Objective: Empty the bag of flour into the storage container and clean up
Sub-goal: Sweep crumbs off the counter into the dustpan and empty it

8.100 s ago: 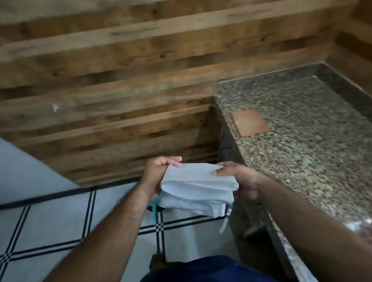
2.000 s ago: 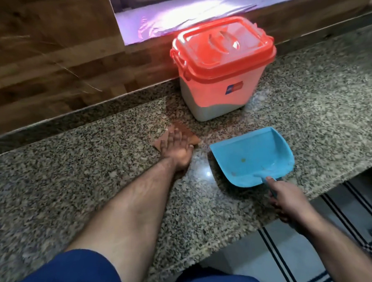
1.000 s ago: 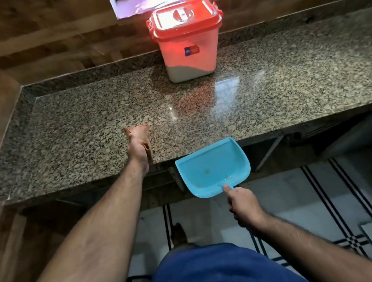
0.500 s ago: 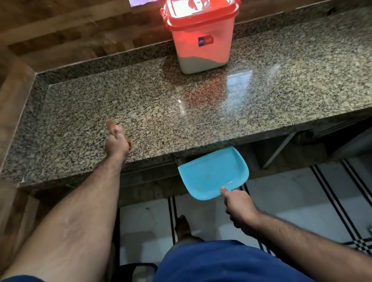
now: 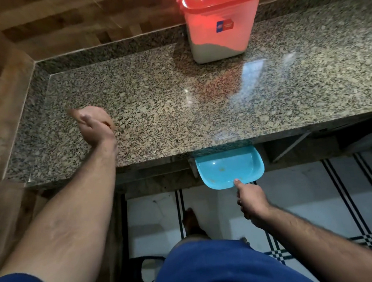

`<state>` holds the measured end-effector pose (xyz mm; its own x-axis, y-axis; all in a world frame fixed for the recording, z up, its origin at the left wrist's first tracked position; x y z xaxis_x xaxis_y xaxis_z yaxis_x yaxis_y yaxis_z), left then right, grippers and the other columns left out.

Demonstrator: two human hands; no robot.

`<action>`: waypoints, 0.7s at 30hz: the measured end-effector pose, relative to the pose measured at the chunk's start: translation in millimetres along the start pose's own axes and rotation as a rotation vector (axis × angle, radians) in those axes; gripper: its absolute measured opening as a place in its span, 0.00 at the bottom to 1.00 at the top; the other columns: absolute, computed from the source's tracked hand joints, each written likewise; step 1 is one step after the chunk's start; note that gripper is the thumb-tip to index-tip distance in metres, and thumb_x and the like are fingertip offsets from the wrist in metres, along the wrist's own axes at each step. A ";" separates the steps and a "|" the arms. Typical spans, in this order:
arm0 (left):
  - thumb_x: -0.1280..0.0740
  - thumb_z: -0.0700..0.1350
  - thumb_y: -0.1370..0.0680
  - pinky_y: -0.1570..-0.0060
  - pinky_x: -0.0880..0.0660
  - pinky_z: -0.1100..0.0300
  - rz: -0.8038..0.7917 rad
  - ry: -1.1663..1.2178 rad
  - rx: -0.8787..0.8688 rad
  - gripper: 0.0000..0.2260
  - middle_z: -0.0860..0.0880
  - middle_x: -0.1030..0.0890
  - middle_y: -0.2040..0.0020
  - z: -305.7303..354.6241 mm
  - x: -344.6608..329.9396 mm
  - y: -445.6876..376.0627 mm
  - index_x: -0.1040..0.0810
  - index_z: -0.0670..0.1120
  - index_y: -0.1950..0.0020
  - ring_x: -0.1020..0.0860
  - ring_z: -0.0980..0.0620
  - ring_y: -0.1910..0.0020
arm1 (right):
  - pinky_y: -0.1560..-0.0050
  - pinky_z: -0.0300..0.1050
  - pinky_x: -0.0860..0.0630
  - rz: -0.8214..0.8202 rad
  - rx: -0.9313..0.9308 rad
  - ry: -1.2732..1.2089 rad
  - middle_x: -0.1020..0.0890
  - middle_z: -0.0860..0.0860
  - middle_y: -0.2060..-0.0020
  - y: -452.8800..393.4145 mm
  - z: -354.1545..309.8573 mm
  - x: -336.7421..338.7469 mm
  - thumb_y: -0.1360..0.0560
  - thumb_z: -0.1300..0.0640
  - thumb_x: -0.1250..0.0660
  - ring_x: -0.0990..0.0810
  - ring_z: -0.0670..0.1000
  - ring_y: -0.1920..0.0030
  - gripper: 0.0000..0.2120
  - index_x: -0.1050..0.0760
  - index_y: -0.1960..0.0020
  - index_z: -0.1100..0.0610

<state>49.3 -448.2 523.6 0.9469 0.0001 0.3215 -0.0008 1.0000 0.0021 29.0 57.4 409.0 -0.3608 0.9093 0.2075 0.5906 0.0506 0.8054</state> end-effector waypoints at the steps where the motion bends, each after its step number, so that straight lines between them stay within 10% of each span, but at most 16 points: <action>1: 0.46 0.59 0.13 0.53 0.23 0.64 -0.020 -0.063 -0.042 0.23 0.54 0.16 0.47 2.3 0.6 -7.1 0.21 0.47 0.31 0.16 0.54 0.49 | 0.75 0.39 0.41 0.009 0.000 -0.001 0.32 0.49 0.73 -2.2 -1.2 -1.0 0.15 0.41 0.36 0.37 0.48 0.78 0.21 0.29 0.60 0.54; 5: 0.47 0.61 0.12 0.68 0.25 0.61 -0.372 -0.480 -0.107 0.21 0.50 0.19 0.55 -29.1 -24.5 2.0 0.25 0.51 0.27 0.21 0.51 0.65 | 0.75 0.40 0.42 0.039 -0.015 -0.003 0.32 0.49 0.74 -15.8 -5.4 -9.0 0.16 0.41 0.36 0.38 0.49 0.78 0.21 0.30 0.61 0.53; 7: 0.49 0.60 0.11 0.46 0.17 0.51 -0.579 -0.688 -0.093 0.24 0.44 0.21 0.31 -57.8 -42.7 25.1 0.38 0.55 0.16 0.17 0.45 0.45 | 0.74 0.41 0.42 0.045 -0.018 0.004 0.32 0.49 0.74 -22.1 -7.1 -13.9 0.16 0.40 0.36 0.38 0.49 0.78 0.21 0.31 0.61 0.53; 9: 0.54 0.59 0.11 0.17 0.47 0.41 -0.679 -1.017 -0.270 0.29 0.43 0.51 0.12 -83.6 -60.1 50.4 0.57 0.53 0.12 0.45 0.39 0.15 | 0.74 0.40 0.42 0.056 -0.020 0.009 0.33 0.49 0.75 -27.0 -9.3 -17.1 0.16 0.40 0.35 0.39 0.49 0.78 0.21 0.32 0.61 0.53; 12: 0.59 0.57 0.11 0.19 0.64 0.41 -0.730 -1.140 -0.377 0.28 0.43 0.66 0.15 -87.9 -81.5 100.6 0.67 0.55 0.14 0.62 0.40 0.14 | 0.74 0.40 0.43 0.058 -0.024 0.016 0.33 0.48 0.75 -31.6 -12.2 -20.5 0.16 0.40 0.35 0.40 0.49 0.78 0.21 0.33 0.61 0.52; 19: 0.52 0.53 0.12 0.21 0.64 0.39 -1.149 -0.884 -0.565 0.24 0.46 0.50 0.12 -31.6 -165.7 275.3 0.42 0.57 0.14 0.49 0.41 0.14 | 0.74 0.40 0.43 0.040 -0.017 0.018 0.33 0.48 0.74 -33.4 -16.7 -24.6 0.17 0.39 0.35 0.39 0.49 0.78 0.20 0.31 0.58 0.52; 21: 0.48 0.53 0.12 0.19 0.42 0.35 -1.296 -0.716 -0.576 0.19 0.52 0.33 0.17 -13.3 -168.3 314.8 0.27 0.64 0.24 0.28 0.46 0.23 | 0.73 0.40 0.45 0.040 -0.014 0.014 0.33 0.48 0.75 -32.9 -16.0 -19.4 0.16 0.40 0.35 0.40 0.48 0.78 0.19 0.30 0.57 0.53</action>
<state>-106.1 -133.3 457.6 -0.1318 -0.6507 0.7478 0.9259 0.1886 0.3273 5.0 31.4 387.4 -0.3471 0.9046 0.2474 0.5950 0.0085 0.8037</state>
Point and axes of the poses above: each hand's wrist, its own y-axis away from the middle knuckle, its own x-axis out of the back of the hand, z = x × y, the point moved 6 cm from there along -y, towards the middle knuckle
